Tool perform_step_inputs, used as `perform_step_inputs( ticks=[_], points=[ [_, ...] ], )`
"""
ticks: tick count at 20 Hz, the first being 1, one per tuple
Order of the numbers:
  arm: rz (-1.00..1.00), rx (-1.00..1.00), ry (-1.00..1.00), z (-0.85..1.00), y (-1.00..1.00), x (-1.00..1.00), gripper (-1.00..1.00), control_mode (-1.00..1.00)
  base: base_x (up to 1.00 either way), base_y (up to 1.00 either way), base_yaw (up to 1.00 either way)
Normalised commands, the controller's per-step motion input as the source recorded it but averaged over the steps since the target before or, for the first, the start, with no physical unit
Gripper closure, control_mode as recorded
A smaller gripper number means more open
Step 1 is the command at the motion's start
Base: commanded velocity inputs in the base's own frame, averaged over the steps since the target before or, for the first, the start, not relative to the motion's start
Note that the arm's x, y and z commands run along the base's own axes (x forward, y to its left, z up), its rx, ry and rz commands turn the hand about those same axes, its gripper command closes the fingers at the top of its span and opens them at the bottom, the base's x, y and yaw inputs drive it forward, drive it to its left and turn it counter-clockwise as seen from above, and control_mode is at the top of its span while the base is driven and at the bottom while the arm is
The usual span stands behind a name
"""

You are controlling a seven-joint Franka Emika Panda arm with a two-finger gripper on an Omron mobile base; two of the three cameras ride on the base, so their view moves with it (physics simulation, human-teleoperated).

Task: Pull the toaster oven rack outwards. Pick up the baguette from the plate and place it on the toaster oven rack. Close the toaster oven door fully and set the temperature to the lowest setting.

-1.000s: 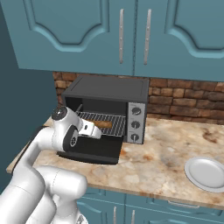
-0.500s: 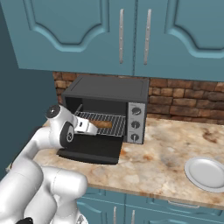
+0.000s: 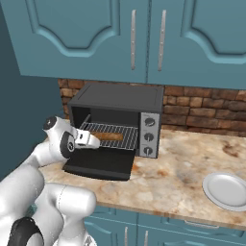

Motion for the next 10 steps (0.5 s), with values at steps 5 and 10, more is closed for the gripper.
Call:
perform_step_inputs(
  ticks=[5,10],
  points=[
    [0.00,-0.04,0.00,-0.54,0.10,0.10,-1.00,-1.00,0.00,0.00,0.00],
    [0.00,-0.01,0.00,-0.46,0.00,0.14,-1.00,-1.00,0.00,0.00,0.00]
  ],
)
